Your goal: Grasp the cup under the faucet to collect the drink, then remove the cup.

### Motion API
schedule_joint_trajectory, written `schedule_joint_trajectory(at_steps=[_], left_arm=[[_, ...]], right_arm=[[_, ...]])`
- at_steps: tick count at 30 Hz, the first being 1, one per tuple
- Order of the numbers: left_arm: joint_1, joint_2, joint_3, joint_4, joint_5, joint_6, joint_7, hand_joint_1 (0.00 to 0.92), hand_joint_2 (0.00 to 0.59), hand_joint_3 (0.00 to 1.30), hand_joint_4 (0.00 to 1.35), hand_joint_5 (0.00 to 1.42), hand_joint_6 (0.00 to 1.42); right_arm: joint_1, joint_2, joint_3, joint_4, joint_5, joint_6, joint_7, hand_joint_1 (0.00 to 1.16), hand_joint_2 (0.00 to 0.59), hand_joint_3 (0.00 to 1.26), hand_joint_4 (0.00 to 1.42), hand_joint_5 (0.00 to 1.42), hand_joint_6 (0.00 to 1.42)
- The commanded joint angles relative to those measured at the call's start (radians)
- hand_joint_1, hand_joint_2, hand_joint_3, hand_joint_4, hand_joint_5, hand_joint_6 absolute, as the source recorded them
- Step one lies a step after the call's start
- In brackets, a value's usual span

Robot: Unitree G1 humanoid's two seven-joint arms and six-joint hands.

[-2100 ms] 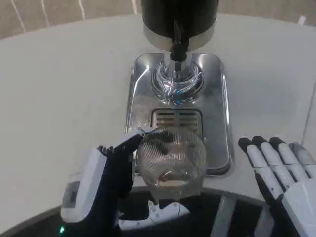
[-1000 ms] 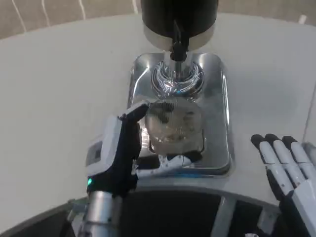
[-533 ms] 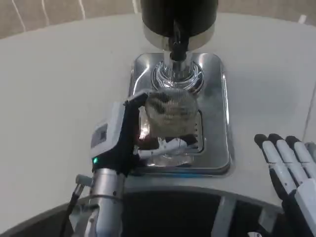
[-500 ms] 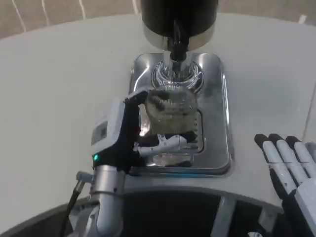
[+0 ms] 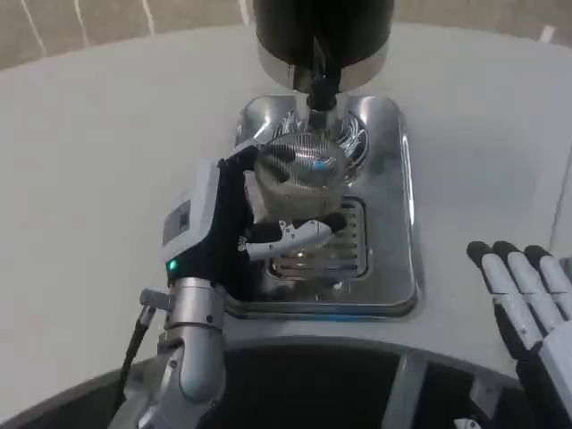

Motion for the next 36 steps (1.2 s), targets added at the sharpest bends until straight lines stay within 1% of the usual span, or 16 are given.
schedule_joint_trajectory(at_steps=[1,2,5,7,12,13,14,15,16,17,19,23,27,30,34,36], left_arm=[[0.008,0.013,-0.019,0.006,-0.018,-0.018,-0.013,0.510,0.103,0.32,0.45,0.93,1.19],[0.008,0.020,-0.025,0.005,-0.015,-0.020,-0.014,0.490,0.099,0.28,0.41,0.88,1.15],[0.009,0.029,-0.033,0.000,-0.024,-0.027,-0.023,0.457,0.092,0.23,0.34,0.81,1.10],[0.011,0.035,-0.036,-0.003,-0.031,-0.036,-0.030,0.423,0.084,0.18,0.28,0.74,1.03],[0.028,0.043,-0.043,-0.023,-0.024,-0.044,-0.024,0.396,0.076,0.16,0.20,0.67,0.97],[0.034,0.044,-0.042,-0.030,-0.027,-0.045,-0.028,0.393,0.074,0.14,0.18,0.63,0.91],[0.042,0.048,-0.043,-0.041,-0.026,-0.046,-0.031,0.370,0.065,0.11,0.12,0.54,0.78],[0.056,0.063,-0.050,-0.066,-0.011,-0.047,-0.034,0.357,0.063,0.10,0.09,0.50,0.72],[0.072,0.081,-0.061,-0.097,0.016,-0.044,-0.029,0.338,0.055,0.08,0.04,0.43,0.62],[0.090,0.097,-0.071,-0.126,0.042,-0.039,-0.023,0.290,0.049,0.04,0.01,0.31,0.43],[0.118,0.115,-0.081,-0.168,0.066,-0.026,-0.018,0.233,0.043,0.01,0.00,0.23,0.31],[0.203,0.148,-0.062,-0.270,0.066,-0.001,-0.036,0.199,0.035,0.00,0.00,0.20,0.27],[0.267,0.171,-0.027,-0.361,0.023,0.006,-0.085,0.156,0.021,0.00,0.00,0.20,0.27],[0.318,0.198,-0.003,-0.446,0.027,0.030,-0.107,0.137,0.012,0.00,0.00,0.20,0.27],[0.382,0.219,0.022,-0.547,0.045,0.063,-0.118,0.114,0.009,0.00,0.00,0.20,0.27],[0.430,0.231,0.040,-0.621,0.071,0.092,-0.117,0.079,0.008,0.00,0.00,0.20,0.27]], right_arm=[[0.009,0.010,0.009,-0.003,-0.010,0.002,0.007,0.66,0.362,0.00,0.00,0.00,0.00],[0.009,0.011,0.011,-0.003,-0.012,0.003,0.007,0.66,0.361,0.00,0.00,0.00,0.00],[0.009,0.013,0.014,-0.004,-0.015,0.004,0.009,0.66,0.360,0.00,0.00,0.00,0.00],[0.010,0.015,0.015,-0.005,-0.014,0.004,0.009,0.66,0.360,0.00,0.00,0.00,0.00],[0.009,0.018,0.016,-0.006,-0.010,0.003,0.010,0.67,0.363,0.00,0.00,0.00,0.00],[0.009,0.018,0.016,-0.006,-0.009,0.003,0.010,0.67,0.363,0.00,0.00,0.00,0.00],[0.008,0.019,0.015,-0.007,-0.007,0.004,0.010,0.67,0.363,0.00,0.00,0.00,0.00],[0.005,0.020,0.013,-0.008,-0.002,0.005,0.011,0.67,0.362,0.00,0.00,0.00,0.00],[0.000,0.020,0.012,-0.008,0.002,0.007,0.013,0.67,0.362,0.00,0.00,0.00,0.00],[-0.004,0.021,0.010,-0.008,0.005,0.008,0.014,0.67,0.361,0.00,0.00,0.00,0.00],[-0.019,0.018,0.011,-0.002,0.008,0.009,0.021,0.67,0.361,0.00,0.00,0.00,0.00],[-0.071,0.019,0.019,0.012,0.006,0.019,0.033,0.67,0.360,0.00,0.00,0.00,0.00],[-0.113,0.020,0.017,0.028,0.017,0.034,0.045,0.67,0.360,0.00,0.00,0.00,0.00],[-0.155,0.016,0.014,0.047,0.039,0.047,0.055,0.67,0.360,0.00,0.00,0.00,0.00],[-0.210,0.000,0.008,0.076,0.074,0.057,0.071,0.67,0.360,0.00,0.00,0.00,0.00],[-0.237,-0.005,0.008,0.088,0.092,0.062,0.076,0.67,0.362,0.00,0.00,0.00,0.00]])
